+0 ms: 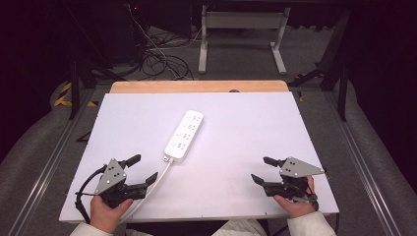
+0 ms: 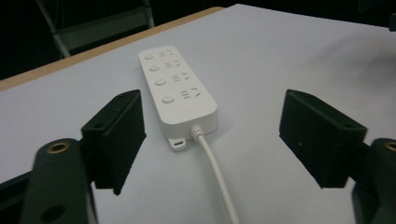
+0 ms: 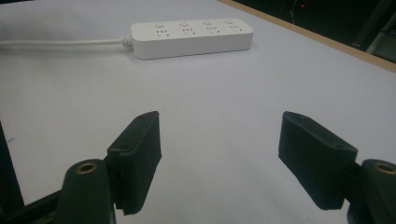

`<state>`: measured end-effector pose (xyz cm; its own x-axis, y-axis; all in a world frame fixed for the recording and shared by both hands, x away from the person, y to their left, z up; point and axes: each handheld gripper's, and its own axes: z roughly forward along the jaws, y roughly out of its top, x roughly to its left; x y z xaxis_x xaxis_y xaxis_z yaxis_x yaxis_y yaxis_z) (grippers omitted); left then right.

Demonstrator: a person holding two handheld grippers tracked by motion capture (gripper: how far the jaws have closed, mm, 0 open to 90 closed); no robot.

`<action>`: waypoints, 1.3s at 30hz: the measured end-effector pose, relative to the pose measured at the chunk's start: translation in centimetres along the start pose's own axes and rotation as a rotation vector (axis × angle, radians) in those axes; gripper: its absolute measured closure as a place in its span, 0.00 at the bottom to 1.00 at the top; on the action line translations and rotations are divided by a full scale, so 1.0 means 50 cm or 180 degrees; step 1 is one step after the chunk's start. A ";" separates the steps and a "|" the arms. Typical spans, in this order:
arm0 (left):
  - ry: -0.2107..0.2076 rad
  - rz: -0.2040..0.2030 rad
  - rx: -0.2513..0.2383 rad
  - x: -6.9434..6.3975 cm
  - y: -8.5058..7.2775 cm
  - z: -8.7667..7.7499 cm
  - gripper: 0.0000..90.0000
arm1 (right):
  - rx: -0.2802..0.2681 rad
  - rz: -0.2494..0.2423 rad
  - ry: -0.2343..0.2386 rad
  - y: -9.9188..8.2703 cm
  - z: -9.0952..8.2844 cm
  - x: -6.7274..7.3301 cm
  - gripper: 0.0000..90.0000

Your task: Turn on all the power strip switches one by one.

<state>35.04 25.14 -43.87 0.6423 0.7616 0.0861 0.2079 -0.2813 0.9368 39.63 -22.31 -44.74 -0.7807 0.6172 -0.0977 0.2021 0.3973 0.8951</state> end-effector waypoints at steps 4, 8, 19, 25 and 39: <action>-0.0093 0.0012 0.0020 -0.006 0.006 -0.002 0.31 | 0.0003 -0.0021 -0.0009 0.000 0.000 0.002 0.35; -0.0172 -0.0154 0.0113 -0.003 0.003 -0.001 0.34 | 0.0004 -0.0030 -0.0014 0.000 0.000 0.003 0.35; -0.0168 0.0026 0.0207 -0.004 0.021 0.006 0.37 | 0.0014 -0.0070 -0.0023 0.002 0.002 0.008 0.38; -0.0283 -0.0018 0.0265 0.009 0.048 0.015 0.47 | 0.0023 -0.0090 -0.0033 0.003 0.004 0.010 0.40; -0.0312 0.0022 0.0482 0.026 0.101 0.049 0.47 | 0.0038 -0.0059 -0.0037 0.001 0.004 0.009 0.39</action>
<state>38.74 23.30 -39.84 0.7113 0.7010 0.0521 0.3072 -0.3767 0.8739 39.42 -21.90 -44.81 -0.7775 0.6174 -0.1194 0.1946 0.4168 0.8879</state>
